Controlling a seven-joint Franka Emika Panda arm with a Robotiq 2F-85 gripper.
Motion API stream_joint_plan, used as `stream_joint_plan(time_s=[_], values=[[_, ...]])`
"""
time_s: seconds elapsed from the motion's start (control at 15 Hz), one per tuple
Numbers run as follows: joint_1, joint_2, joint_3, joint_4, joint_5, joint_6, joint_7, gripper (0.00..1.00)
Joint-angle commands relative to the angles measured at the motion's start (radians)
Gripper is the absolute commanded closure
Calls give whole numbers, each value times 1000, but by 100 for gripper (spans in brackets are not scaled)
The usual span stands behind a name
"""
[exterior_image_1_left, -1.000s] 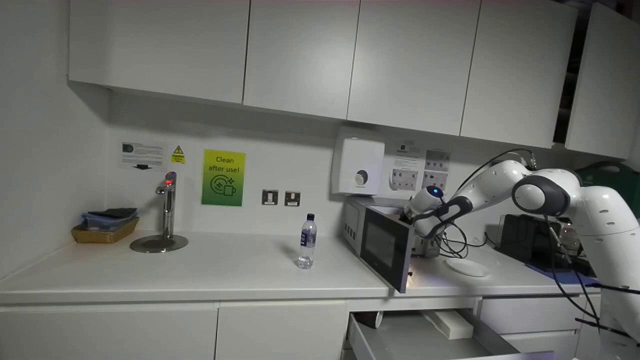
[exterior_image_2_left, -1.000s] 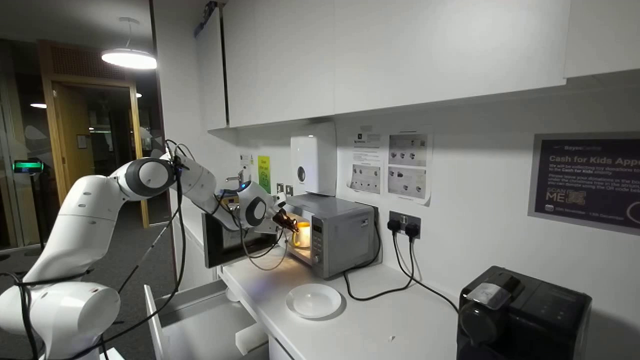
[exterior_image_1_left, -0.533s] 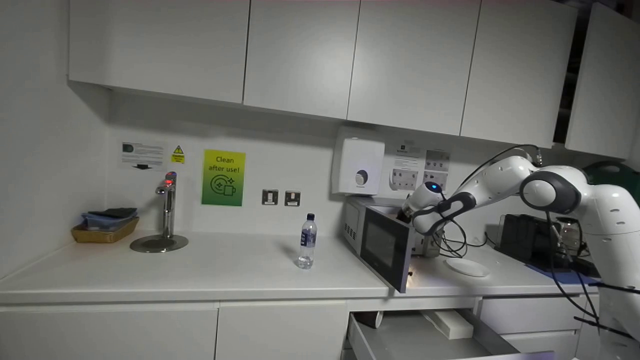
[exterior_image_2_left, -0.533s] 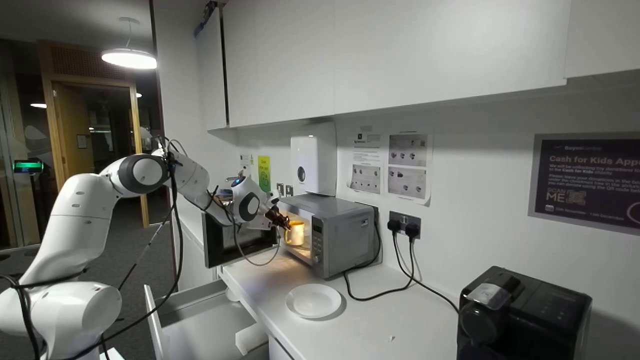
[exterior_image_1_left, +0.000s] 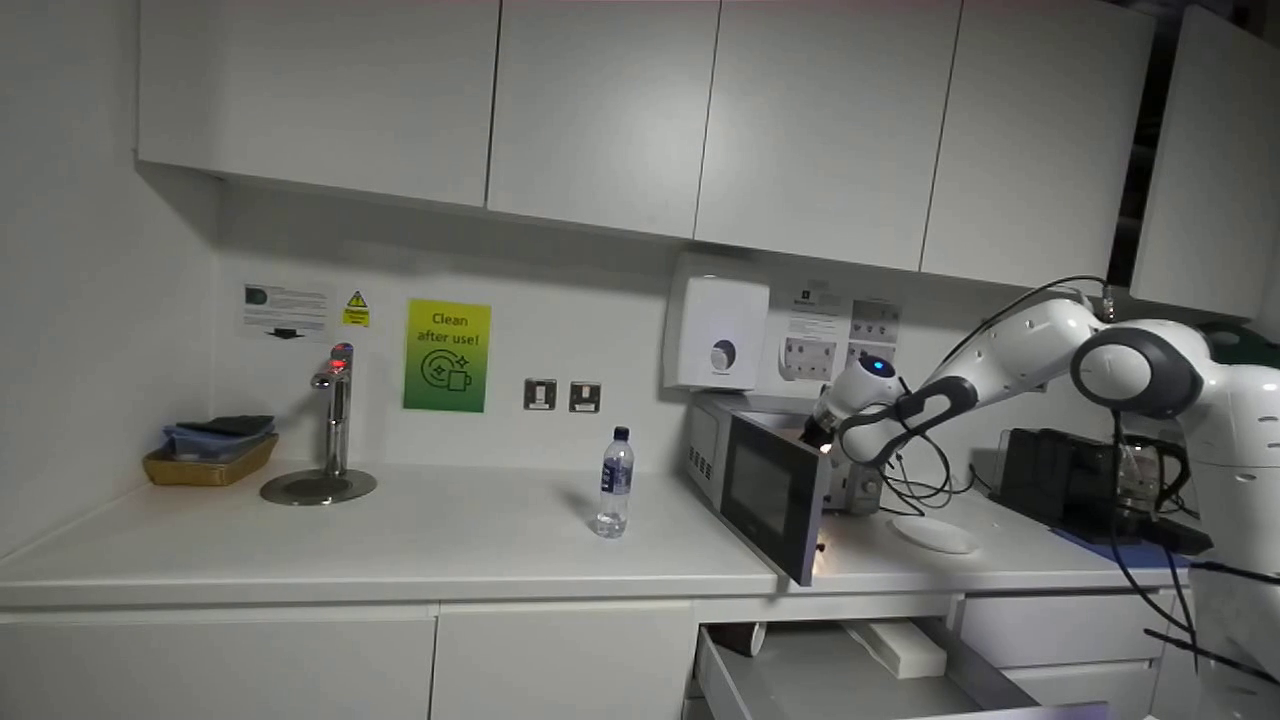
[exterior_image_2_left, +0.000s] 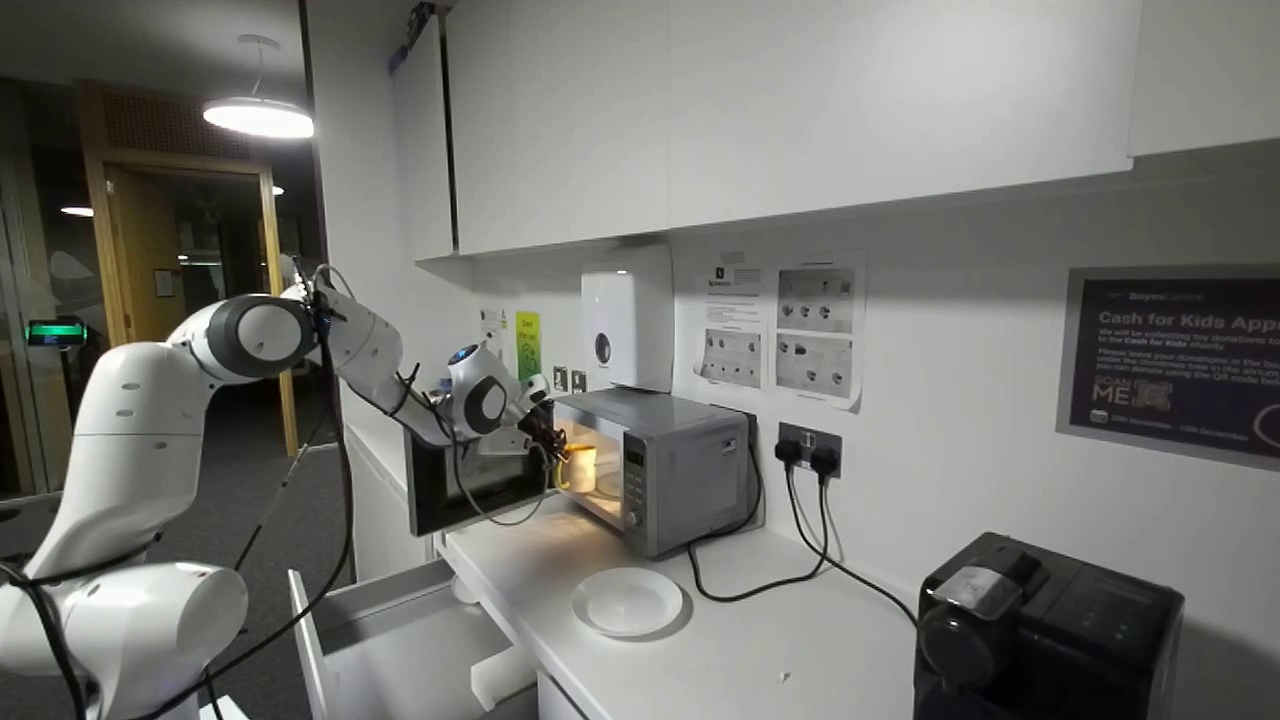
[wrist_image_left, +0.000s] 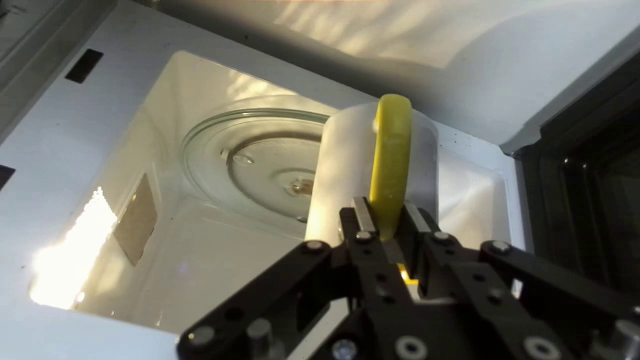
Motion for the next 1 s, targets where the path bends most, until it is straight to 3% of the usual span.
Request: stream_joint_plan(time_s=[0.0, 0.47, 0.93], values=[[61, -123, -52, -82, -95, -38, 9, 96], [101, -257, -85, -160, -253, -58, 6, 96], [83, -407, -54, -303, -266, -54, -34, 96]])
